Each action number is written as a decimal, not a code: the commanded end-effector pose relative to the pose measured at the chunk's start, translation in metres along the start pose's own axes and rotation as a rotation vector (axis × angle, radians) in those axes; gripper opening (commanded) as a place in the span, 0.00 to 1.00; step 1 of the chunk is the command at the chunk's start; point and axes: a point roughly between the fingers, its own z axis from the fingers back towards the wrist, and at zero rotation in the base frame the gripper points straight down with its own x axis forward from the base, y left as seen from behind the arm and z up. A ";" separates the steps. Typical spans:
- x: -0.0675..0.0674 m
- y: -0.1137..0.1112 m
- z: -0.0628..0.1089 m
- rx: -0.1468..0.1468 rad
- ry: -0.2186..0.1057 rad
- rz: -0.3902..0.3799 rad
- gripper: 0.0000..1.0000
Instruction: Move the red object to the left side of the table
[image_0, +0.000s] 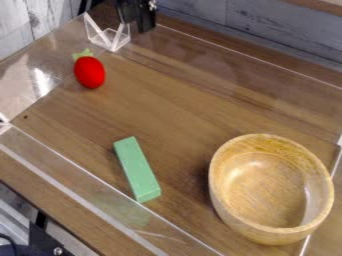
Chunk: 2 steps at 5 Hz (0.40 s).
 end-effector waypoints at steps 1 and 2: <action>-0.014 0.020 0.017 -0.021 0.022 -0.110 1.00; -0.017 0.038 0.006 0.007 -0.016 -0.200 1.00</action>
